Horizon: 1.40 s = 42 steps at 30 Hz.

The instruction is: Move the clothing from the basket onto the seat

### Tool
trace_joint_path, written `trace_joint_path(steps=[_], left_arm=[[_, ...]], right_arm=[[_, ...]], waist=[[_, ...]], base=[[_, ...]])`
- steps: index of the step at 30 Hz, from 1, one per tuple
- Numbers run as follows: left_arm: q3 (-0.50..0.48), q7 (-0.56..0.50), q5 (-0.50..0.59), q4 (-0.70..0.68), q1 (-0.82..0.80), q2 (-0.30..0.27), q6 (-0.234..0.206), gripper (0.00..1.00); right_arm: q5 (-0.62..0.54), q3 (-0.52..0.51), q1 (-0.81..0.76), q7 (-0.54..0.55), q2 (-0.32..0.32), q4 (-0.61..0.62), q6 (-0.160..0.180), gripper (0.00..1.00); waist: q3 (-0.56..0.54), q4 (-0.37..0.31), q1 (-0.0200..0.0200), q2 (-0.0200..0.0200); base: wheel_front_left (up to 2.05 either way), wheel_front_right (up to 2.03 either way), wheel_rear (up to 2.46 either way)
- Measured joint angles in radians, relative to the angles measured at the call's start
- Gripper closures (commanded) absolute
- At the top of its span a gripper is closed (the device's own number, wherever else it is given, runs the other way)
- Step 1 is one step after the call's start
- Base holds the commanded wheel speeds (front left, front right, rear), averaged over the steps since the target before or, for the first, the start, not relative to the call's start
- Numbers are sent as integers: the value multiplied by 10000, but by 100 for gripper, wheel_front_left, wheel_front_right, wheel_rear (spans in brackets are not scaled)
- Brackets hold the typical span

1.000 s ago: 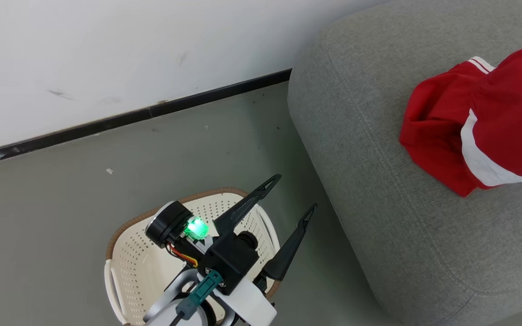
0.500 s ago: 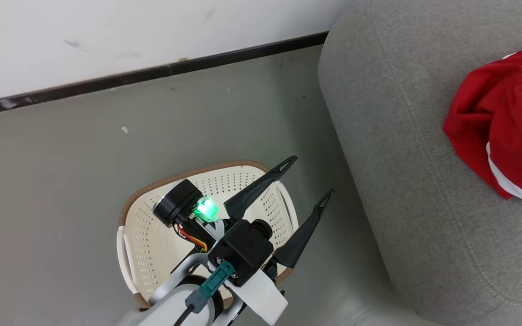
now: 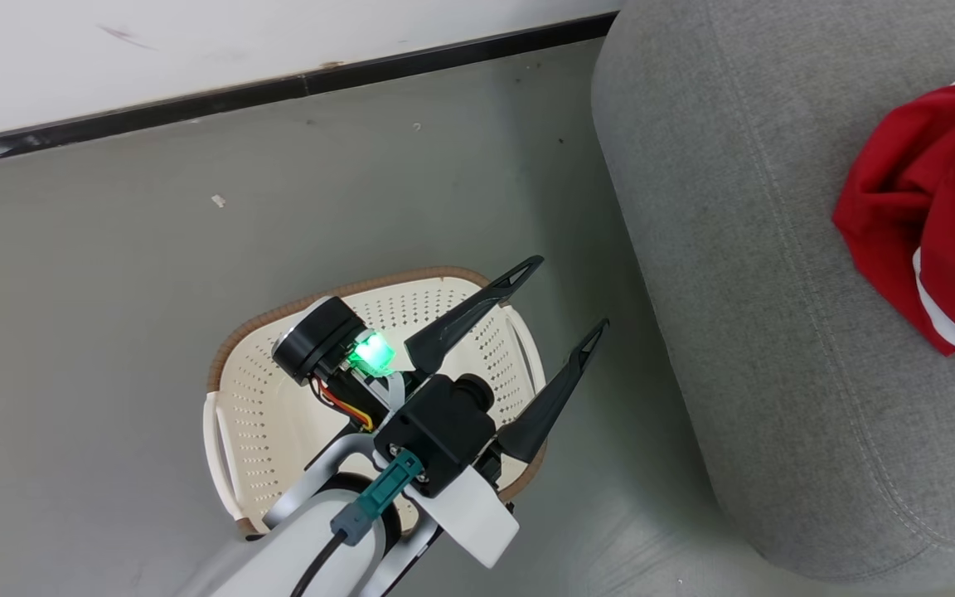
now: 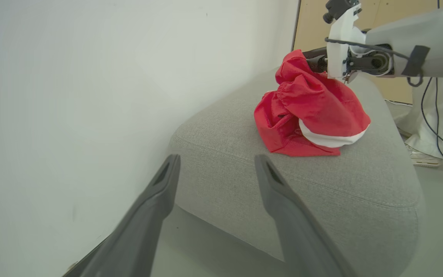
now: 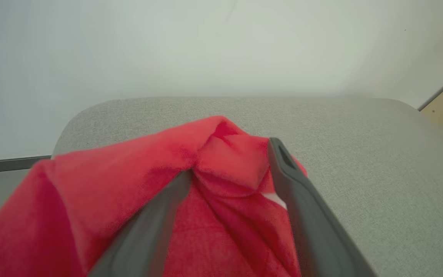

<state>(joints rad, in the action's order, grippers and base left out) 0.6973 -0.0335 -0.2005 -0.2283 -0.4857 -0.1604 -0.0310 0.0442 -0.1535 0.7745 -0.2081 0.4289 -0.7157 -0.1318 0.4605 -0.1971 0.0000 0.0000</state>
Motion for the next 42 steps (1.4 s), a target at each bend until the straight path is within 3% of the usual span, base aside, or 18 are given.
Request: trace_joint_path(steps=[13,30,42], left_arm=[[-320,186,-387,428,5,-27,2,0],[-723,401,-677,855,218,-167,19,0],[-1400,849,-838,1191,596,-268,-372,0]], right_arm=[[142,673,-205,-368,-15,447,0,0],[619,1045,-1995,-397,-347,1900,0,0],[809,1384,-2656,-397,-888,3457,0,0]], waist=[[-241,-495,0,0],[-807,-1253,0,0],[-1369,-1446,0,0]], base=[[0,0,0],[0,0,0],[0,0,0]])
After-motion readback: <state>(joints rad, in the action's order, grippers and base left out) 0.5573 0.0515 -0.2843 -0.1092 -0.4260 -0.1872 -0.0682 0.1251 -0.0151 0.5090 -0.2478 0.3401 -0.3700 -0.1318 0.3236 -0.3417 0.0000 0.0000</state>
